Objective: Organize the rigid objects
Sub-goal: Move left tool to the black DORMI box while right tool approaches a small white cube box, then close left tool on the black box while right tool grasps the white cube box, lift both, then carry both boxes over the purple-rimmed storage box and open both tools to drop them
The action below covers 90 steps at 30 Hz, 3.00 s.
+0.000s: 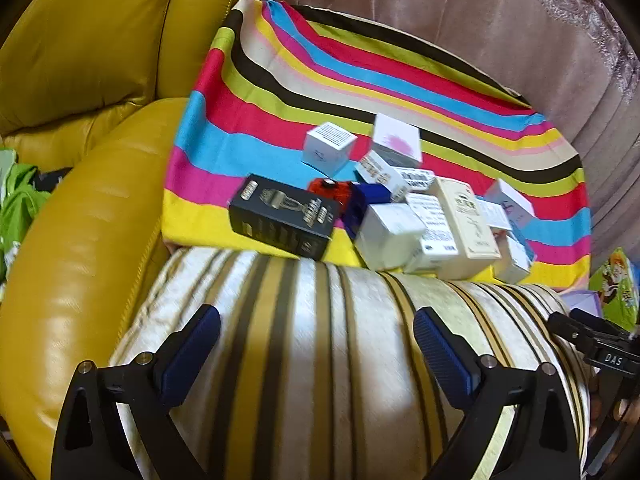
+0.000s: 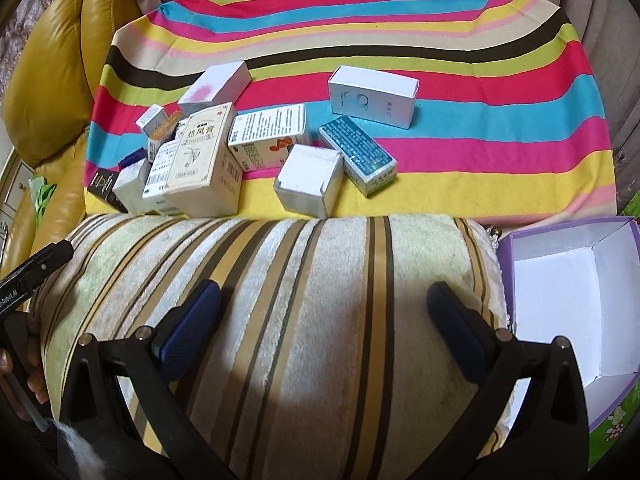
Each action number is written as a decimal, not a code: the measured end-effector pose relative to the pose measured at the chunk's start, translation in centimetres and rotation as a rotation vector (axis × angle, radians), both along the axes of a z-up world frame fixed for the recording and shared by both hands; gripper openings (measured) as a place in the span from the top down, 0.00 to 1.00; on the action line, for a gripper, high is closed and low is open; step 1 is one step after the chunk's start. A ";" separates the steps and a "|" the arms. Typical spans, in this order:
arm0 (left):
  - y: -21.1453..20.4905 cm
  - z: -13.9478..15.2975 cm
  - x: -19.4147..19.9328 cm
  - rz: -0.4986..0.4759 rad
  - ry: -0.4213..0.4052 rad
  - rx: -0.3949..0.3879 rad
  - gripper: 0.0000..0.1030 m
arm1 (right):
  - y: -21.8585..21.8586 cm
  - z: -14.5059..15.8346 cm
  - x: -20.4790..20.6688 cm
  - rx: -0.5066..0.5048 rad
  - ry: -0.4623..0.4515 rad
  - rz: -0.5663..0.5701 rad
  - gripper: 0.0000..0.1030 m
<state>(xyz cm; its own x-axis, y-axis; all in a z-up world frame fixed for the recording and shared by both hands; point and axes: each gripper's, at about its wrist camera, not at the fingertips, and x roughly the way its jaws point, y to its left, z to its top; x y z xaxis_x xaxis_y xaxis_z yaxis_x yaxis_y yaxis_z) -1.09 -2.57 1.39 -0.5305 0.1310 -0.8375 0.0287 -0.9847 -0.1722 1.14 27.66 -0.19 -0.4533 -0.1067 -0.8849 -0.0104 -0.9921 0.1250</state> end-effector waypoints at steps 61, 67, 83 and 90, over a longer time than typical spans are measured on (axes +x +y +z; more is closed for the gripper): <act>0.5 2.5 -1.2 0.068 0.154 -0.086 0.16 | -0.4 0.4 -3.6 -0.084 0.107 0.037 0.54; 2.4 3.2 -0.1 0.035 0.199 -0.097 0.16 | 0.0 0.9 -2.7 -0.083 0.127 0.030 0.54; 7.9 4.5 0.9 -0.080 0.229 -0.137 0.16 | 2.7 2.0 -0.8 -0.141 0.154 -0.010 0.54; 12.8 5.7 0.9 -0.226 0.243 -0.121 0.16 | 6.6 2.9 1.5 -0.185 0.176 -0.081 0.54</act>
